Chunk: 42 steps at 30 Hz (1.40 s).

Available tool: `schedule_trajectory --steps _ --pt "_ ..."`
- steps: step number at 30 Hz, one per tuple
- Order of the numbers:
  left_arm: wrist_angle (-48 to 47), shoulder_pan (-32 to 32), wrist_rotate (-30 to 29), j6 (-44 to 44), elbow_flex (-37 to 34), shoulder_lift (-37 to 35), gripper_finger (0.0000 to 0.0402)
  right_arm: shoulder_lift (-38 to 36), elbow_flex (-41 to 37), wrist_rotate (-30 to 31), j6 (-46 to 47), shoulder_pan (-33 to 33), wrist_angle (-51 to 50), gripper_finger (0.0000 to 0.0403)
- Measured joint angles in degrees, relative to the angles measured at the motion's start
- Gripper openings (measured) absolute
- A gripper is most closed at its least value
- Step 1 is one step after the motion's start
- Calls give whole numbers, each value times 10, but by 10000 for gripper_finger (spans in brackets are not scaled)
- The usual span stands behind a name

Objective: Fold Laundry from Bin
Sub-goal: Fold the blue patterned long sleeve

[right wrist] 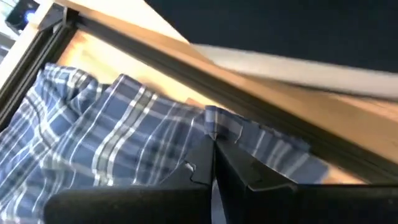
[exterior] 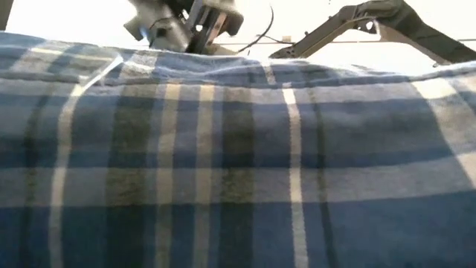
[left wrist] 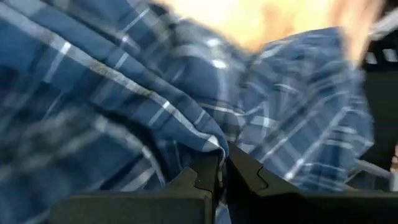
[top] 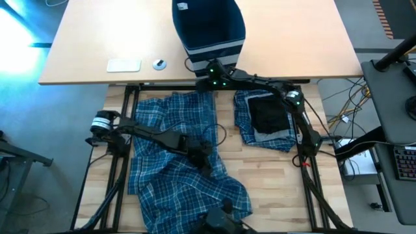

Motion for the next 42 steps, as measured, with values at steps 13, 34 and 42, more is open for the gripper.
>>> schedule_trajectory --steps 13,34,42 --pt "78 -9 -17 -40 -50 -10 0 151 200 -29 -3 32 -54 8" --pt "-113 -5 -44 -48 -49 -154 253 64 278 56 -235 58 -396 203" --pt "-95 119 -127 53 -117 -238 267 -161 117 92 -214 175 -430 220"
